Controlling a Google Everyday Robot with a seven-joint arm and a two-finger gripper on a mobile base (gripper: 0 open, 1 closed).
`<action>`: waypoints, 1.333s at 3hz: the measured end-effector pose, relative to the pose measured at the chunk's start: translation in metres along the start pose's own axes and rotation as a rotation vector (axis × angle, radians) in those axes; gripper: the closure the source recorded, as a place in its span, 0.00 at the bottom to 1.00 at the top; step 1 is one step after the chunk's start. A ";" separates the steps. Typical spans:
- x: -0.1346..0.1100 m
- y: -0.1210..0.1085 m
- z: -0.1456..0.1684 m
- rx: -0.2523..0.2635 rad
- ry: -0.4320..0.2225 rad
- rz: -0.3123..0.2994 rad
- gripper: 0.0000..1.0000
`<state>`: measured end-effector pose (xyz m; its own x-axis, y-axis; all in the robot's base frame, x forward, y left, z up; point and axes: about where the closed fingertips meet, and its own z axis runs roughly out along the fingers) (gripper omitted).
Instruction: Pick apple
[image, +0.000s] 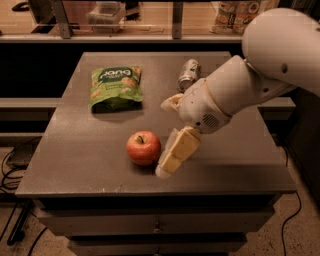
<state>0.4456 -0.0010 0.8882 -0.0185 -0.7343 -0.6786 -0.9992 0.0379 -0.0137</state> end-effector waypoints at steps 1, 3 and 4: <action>-0.012 0.002 0.034 -0.060 -0.037 -0.004 0.00; -0.022 0.007 0.071 -0.113 -0.055 -0.025 0.42; -0.020 0.004 0.073 -0.107 -0.051 -0.024 0.65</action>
Offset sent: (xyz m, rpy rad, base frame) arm -0.0055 0.0836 -0.0455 0.0788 0.0880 0.1337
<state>0.4447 0.0637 0.8483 0.0042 -0.6988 -0.7153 -0.9975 -0.0536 0.0465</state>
